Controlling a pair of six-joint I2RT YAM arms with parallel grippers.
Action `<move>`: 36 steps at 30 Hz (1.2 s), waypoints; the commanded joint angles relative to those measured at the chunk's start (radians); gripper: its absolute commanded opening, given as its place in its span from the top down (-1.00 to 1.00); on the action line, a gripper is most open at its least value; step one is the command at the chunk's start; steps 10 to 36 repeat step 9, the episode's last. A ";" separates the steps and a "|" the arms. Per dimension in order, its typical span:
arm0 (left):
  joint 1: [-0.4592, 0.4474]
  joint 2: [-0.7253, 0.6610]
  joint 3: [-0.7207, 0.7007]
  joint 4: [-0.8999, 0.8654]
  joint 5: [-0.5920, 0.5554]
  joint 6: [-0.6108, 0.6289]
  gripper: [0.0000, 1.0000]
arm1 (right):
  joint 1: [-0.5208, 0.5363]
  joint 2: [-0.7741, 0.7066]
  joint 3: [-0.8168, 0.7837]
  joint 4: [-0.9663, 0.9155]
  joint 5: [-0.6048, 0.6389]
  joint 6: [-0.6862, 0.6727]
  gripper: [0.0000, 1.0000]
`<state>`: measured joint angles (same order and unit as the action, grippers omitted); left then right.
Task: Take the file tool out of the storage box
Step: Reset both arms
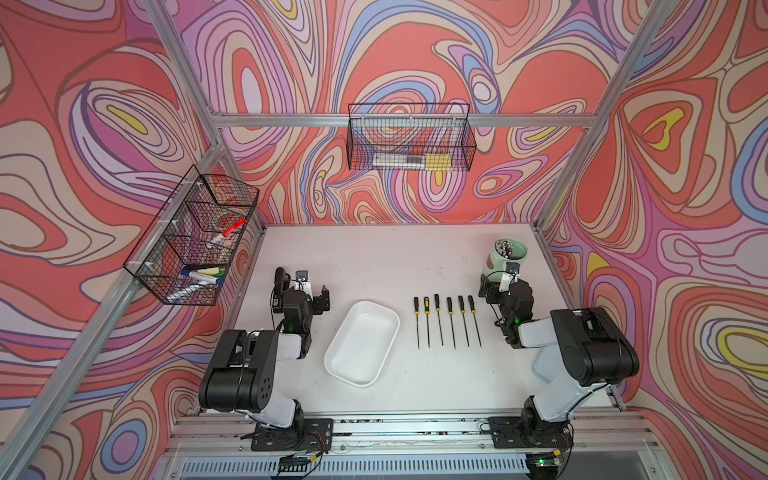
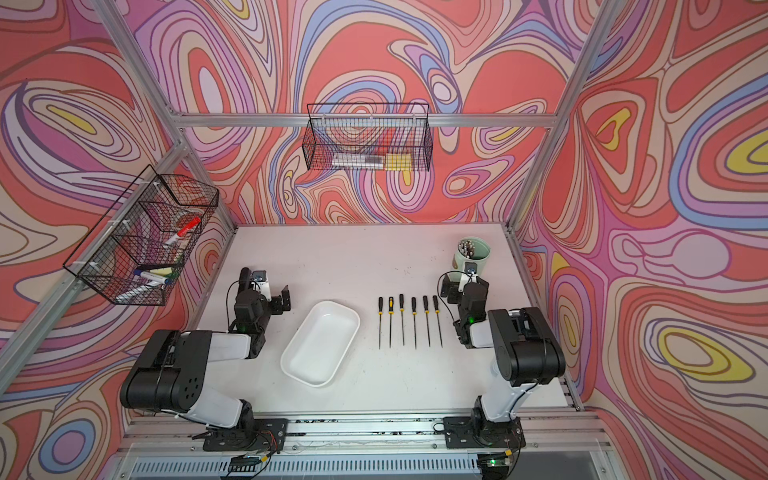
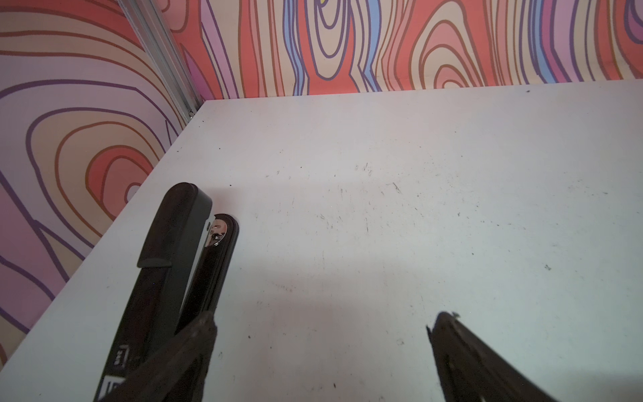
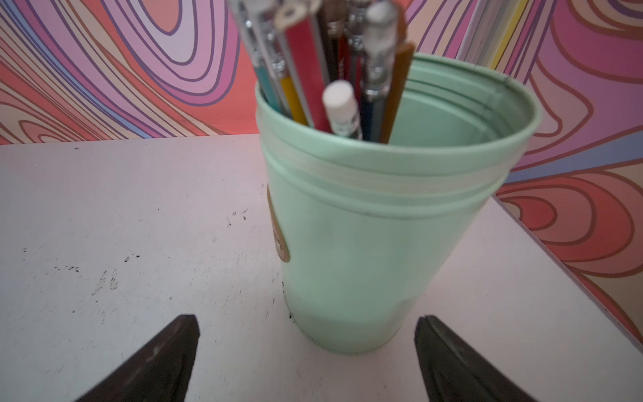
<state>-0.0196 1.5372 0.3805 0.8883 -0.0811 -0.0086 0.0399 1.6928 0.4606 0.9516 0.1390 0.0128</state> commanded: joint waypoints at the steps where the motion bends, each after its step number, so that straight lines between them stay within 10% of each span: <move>1: 0.003 0.001 -0.003 -0.009 0.009 -0.010 -0.99 | -0.005 0.007 0.000 0.016 0.007 0.004 -0.96; 36: 0.003 0.000 -0.003 -0.009 0.008 -0.010 -0.99 | -0.006 0.007 0.000 0.015 0.005 0.006 -0.96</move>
